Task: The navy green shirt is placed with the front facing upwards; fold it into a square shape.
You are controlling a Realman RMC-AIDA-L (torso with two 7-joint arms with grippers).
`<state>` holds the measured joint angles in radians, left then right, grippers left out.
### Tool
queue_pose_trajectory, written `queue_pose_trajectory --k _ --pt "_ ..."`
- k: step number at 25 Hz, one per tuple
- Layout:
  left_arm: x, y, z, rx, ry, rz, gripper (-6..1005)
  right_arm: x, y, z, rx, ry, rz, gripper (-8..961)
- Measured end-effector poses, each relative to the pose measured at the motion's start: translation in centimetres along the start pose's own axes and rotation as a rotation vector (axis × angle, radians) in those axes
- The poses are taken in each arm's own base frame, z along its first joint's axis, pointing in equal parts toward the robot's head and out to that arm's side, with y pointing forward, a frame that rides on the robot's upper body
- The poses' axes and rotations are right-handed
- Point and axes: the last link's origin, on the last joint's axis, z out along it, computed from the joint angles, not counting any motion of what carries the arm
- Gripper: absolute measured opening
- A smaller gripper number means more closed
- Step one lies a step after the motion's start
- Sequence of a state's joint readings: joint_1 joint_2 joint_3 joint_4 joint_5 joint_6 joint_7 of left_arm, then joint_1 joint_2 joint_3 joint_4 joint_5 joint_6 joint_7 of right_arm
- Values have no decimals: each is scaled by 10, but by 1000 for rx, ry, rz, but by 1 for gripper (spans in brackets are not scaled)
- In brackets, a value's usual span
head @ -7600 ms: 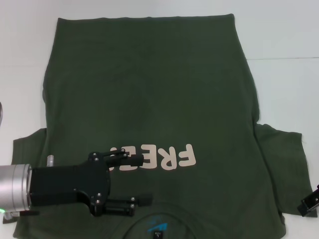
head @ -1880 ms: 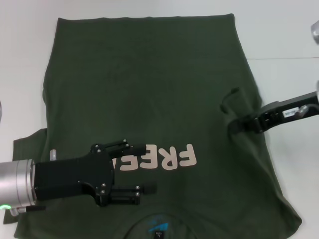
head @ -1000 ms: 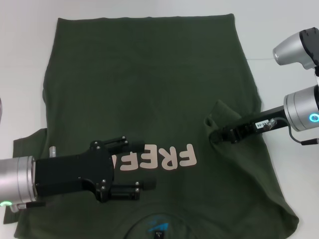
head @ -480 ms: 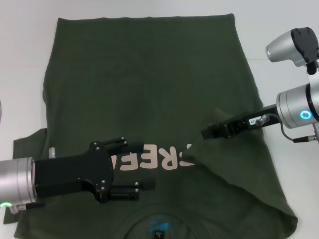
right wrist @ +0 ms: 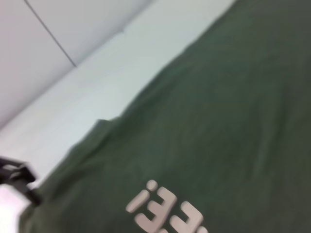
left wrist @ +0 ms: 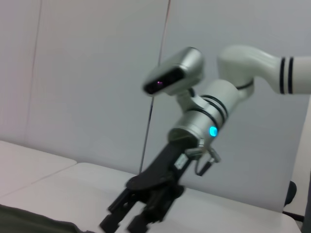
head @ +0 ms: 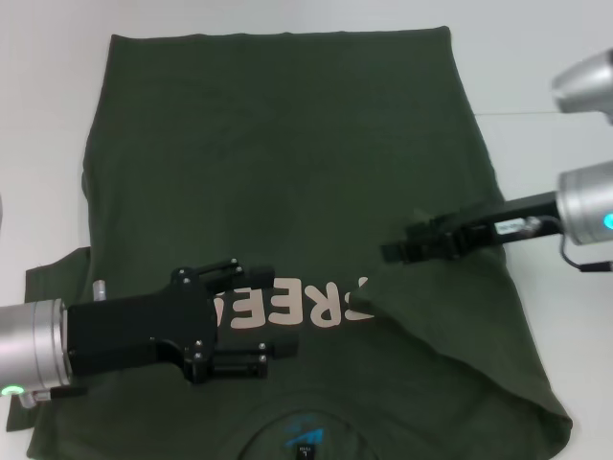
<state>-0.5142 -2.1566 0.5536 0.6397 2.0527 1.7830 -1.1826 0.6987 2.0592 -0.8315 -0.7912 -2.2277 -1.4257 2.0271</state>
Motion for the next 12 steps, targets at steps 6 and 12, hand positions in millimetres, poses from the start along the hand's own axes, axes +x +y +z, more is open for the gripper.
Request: queue_pose_trajectory --k 6,12 --pt "1 -1 -1 9 10 -15 874 38 3 -31 -85 -148 -194 683" --pt "1 -6 -6 44 9 -80 874 88 18 -46 -157 -205 -399 923"
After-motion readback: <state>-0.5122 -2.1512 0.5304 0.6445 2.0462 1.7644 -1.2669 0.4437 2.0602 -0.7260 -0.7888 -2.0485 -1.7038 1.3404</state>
